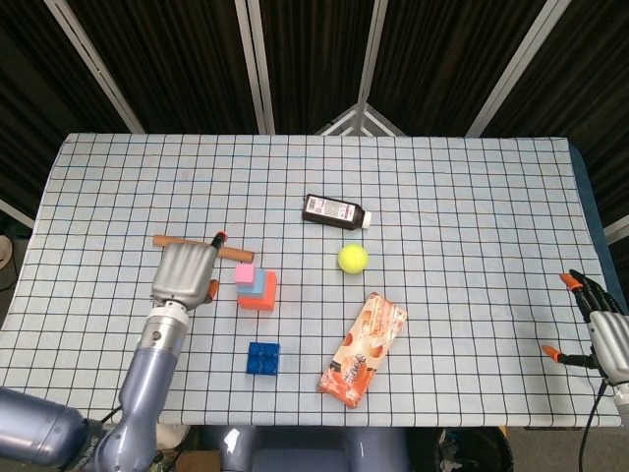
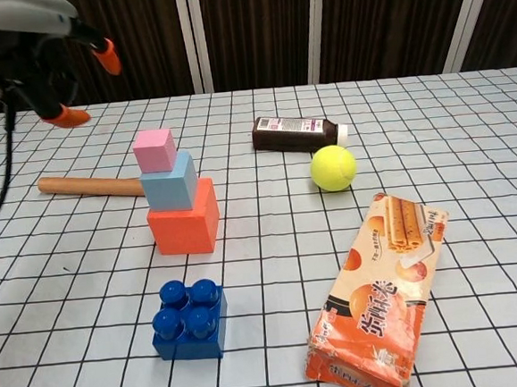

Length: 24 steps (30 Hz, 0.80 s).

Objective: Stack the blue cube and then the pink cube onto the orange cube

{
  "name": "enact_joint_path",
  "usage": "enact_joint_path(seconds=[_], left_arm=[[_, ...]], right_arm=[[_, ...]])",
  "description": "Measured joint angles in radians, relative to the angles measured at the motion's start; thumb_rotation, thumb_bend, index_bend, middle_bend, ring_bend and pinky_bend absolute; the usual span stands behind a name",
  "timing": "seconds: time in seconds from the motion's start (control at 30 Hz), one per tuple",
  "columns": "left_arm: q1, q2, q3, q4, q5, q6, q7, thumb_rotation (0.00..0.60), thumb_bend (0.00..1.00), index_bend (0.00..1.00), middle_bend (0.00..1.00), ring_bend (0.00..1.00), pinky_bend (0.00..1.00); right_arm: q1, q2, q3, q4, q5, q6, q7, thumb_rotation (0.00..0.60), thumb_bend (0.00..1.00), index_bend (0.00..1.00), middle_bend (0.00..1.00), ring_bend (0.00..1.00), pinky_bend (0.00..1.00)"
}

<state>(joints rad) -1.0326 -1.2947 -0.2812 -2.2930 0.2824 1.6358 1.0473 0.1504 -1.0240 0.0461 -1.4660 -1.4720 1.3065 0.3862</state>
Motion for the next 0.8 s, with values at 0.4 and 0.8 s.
enact_joint_path(seconds=[0.4, 0.8], left_arm=[[0.365, 0.228, 0.314, 0.049, 0.516, -0.156, -0.469, 0.6, 0.4, 0.13, 0.17, 0.16, 0.22], [0.636, 0.173, 0.437, 0.524, 1.021, -0.128, -0.87, 0.6, 0.4, 0.14, 0.16, 0.13, 0.19]], right_arm=[[0.002, -0.012, 0.001, -0.031, -0.004, 0.011, -0.09, 0.6, 0.13, 0.0, 0.01, 0.03, 0.14], [-0.001, -0.047, 0.01, -0.054, -0.006, 0.048, -0.21, 0.6, 0.13, 0.0, 0.01, 0.03, 0.14]])
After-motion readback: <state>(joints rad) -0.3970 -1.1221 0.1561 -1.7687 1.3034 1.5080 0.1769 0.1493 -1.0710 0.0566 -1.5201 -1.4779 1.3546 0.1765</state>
